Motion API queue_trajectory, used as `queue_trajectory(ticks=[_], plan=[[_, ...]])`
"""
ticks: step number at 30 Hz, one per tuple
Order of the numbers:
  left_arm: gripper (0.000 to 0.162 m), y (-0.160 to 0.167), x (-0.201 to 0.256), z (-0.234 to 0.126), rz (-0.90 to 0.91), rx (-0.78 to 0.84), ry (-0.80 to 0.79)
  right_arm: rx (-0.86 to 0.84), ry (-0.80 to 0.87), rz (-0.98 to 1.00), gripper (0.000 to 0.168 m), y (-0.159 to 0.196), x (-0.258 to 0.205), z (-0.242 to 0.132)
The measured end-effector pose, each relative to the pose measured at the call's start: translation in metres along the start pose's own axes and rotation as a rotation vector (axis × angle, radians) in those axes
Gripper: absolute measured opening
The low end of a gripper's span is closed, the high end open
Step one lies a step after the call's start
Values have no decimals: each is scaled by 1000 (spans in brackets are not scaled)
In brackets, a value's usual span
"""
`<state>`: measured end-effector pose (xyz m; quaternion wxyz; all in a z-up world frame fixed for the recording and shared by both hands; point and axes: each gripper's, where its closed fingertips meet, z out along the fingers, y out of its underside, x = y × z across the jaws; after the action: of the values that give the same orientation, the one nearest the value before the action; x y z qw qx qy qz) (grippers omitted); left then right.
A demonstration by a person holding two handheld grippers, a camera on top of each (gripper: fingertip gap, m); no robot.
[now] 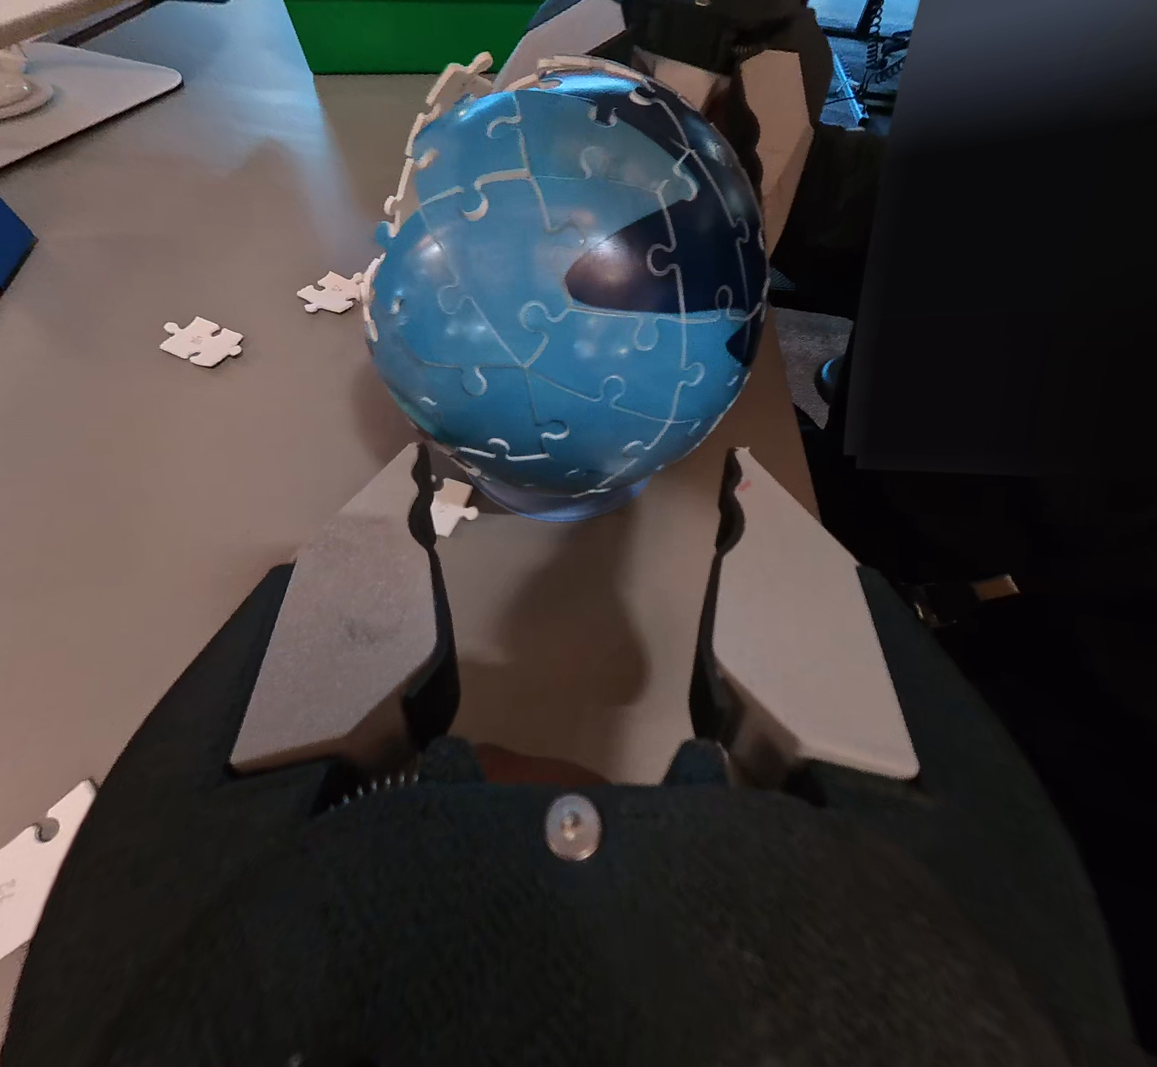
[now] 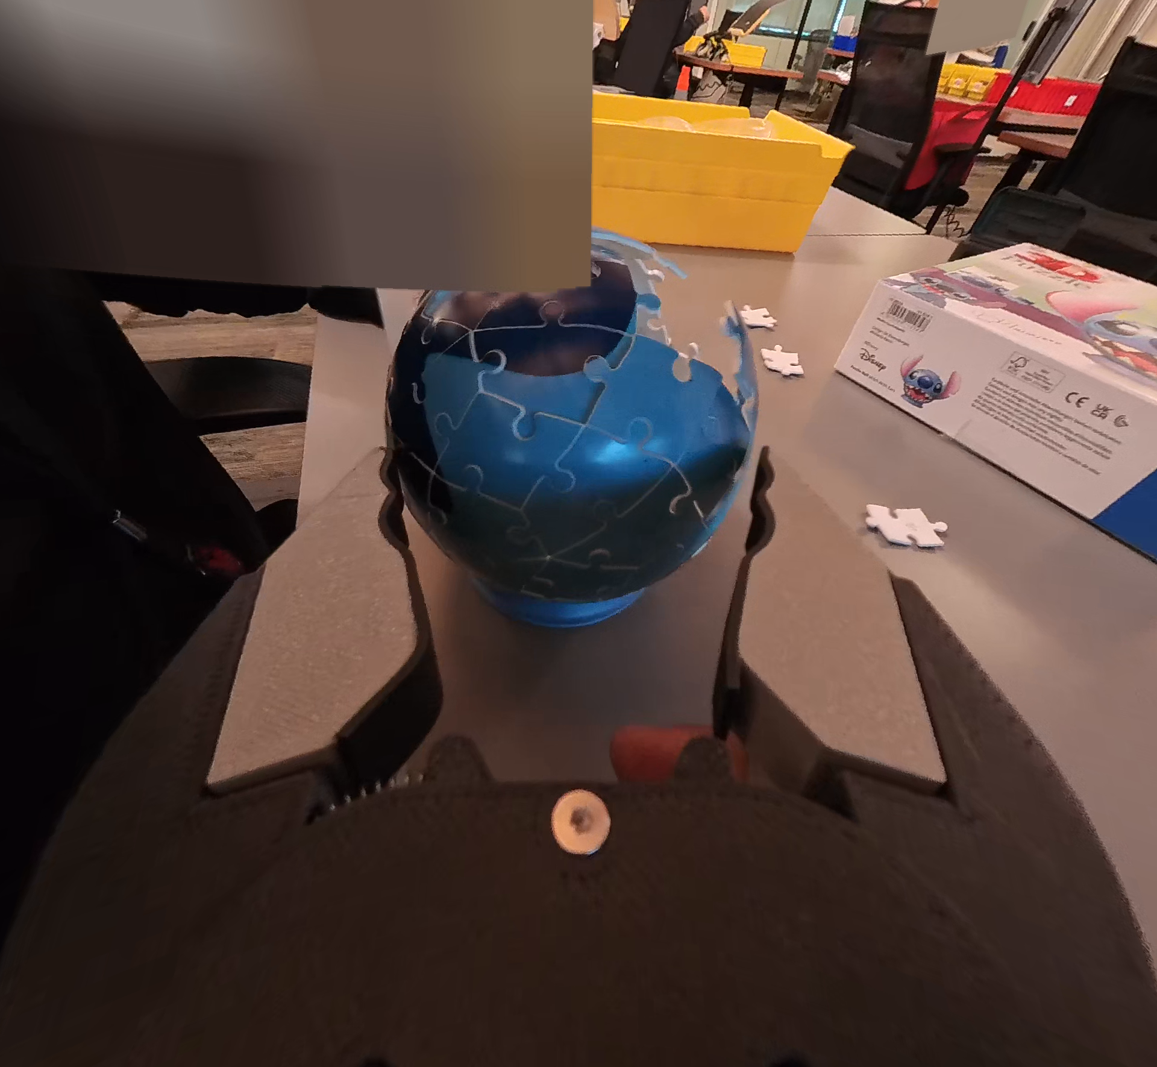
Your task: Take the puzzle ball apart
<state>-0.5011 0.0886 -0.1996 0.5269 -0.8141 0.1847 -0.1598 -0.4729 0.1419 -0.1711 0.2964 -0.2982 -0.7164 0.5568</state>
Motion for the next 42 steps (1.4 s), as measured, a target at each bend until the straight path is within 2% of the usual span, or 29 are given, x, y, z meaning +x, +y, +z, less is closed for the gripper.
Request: queue_trajectory(ticks=[11, 42], plan=[[95, 3, 4, 4, 40, -27, -11, -5, 19, -47, 106, 1, -2, -1], [93, 4, -1, 1, 23, -22, -31, -8, 25, -74, 105, 2, -3, -2]])
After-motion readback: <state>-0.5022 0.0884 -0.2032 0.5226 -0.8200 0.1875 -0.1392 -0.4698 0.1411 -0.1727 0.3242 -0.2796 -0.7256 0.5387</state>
